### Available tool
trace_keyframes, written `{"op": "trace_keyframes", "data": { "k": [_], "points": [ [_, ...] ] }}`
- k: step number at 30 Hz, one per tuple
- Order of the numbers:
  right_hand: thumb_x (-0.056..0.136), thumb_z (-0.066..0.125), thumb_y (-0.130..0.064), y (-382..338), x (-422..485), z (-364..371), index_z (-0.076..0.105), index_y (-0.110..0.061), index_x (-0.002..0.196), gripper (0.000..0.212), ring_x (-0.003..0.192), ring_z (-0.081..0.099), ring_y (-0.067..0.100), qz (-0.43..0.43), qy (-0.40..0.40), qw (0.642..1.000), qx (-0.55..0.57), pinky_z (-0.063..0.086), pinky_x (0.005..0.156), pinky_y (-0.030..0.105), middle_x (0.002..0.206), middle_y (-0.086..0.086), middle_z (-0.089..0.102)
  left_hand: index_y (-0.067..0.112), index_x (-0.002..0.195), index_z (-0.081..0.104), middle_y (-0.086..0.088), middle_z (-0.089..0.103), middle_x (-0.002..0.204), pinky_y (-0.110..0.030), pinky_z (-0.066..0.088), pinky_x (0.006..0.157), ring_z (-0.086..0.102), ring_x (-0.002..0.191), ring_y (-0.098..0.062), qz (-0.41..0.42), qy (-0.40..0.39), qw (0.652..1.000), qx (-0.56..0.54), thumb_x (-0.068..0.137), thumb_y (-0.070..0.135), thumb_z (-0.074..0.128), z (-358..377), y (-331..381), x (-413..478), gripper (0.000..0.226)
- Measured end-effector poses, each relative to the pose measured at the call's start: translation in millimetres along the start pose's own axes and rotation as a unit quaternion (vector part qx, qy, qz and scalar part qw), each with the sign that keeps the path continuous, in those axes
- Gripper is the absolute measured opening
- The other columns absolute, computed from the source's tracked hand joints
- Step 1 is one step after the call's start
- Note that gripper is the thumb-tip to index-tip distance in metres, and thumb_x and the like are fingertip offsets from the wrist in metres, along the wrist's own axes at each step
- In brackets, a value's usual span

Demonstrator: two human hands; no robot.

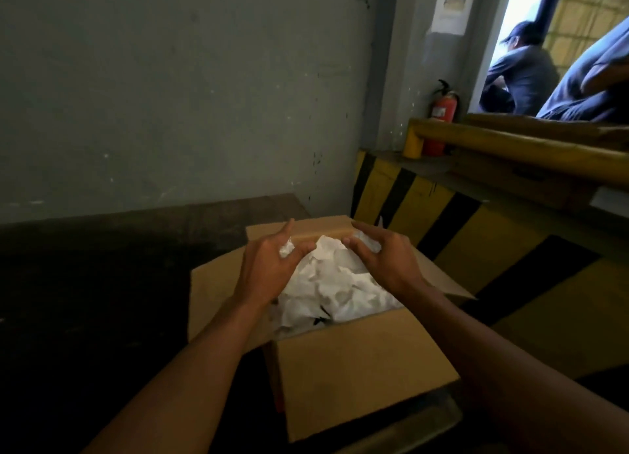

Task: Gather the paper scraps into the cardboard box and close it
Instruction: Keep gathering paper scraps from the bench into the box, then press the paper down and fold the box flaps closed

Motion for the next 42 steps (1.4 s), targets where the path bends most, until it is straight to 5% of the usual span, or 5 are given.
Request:
{"op": "trace_keyframes", "data": {
  "k": [12, 18, 25, 34, 42],
  "points": [
    [0.101, 0.040, -0.036, 90.2, 23.0, 21.6, 0.061, -0.020, 0.121, 0.033, 0.109, 0.057, 0.019, -0.025, -0.116, 0.991, 0.062, 0.043, 0.089, 0.028, 0.120, 0.004, 0.062, 0.034, 0.144, 0.032, -0.001, 0.031, 0.152, -0.046, 0.029, 0.112, 0.029, 0.138, -0.022, -0.144, -0.070, 0.981, 0.112, 0.088, 0.066, 0.039, 109.1, 5.9, -11.2, 0.064],
    [0.097, 0.024, -0.059, 117.4, 36.8, 50.6, 0.017, -0.058, 0.141, 0.045, 0.145, 0.007, 0.031, -0.005, -0.234, 0.971, -0.044, 0.009, 0.115, 0.056, 0.159, 0.003, 0.010, 0.045, 0.146, -0.009, 0.003, -0.008, 0.158, -0.053, 0.000, 0.113, -0.004, 0.143, -0.029, -0.140, -0.169, 0.944, 0.246, 0.090, 0.066, 0.027, 117.9, -22.0, -3.0, 0.070],
    [0.079, 0.023, -0.080, 133.7, 60.0, 77.9, -0.019, -0.058, 0.139, 0.077, 0.145, -0.019, 0.030, 0.016, -0.321, 0.939, -0.122, -0.006, 0.114, 0.059, 0.156, 0.004, -0.028, 0.039, 0.136, -0.037, 0.005, -0.047, 0.143, -0.058, -0.015, 0.108, -0.039, 0.133, -0.026, -0.121, -0.304, 0.909, 0.260, 0.066, 0.086, 0.046, 127.0, -70.6, 7.4, 0.118],
    [0.074, 0.017, -0.087, 173.2, 43.7, 146.9, -0.033, -0.051, 0.135, 0.086, 0.142, -0.024, 0.036, 0.031, -0.498, 0.830, -0.250, -0.007, 0.112, 0.063, 0.151, 0.002, -0.039, 0.029, 0.138, -0.037, -0.002, -0.047, 0.144, -0.058, -0.012, 0.110, -0.040, 0.132, -0.031, -0.194, -0.438, 0.826, 0.295, 0.056, 0.086, 0.056, 152.6, -111.7, 7.1, 0.137],
    [0.079, 0.017, -0.083, 183.4, 36.6, 157.0, -0.030, -0.047, 0.138, 0.084, 0.141, -0.027, 0.036, 0.037, -0.549, 0.789, -0.273, -0.011, 0.112, 0.061, 0.150, 0.003, -0.040, 0.034, 0.136, -0.039, -0.003, -0.046, 0.144, -0.064, -0.009, 0.110, -0.040, 0.131, -0.035, -0.231, -0.442, 0.823, 0.271, 0.058, 0.082, 0.060, 160.7, -123.4, -4.4, 0.135]
  ]
}}
Point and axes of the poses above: each hand's wrist, its own x-axis towards the middle knuckle, its own z-axis out of the palm, y = z × x, the point moved 2 cm from there along x, towards the middle knuckle
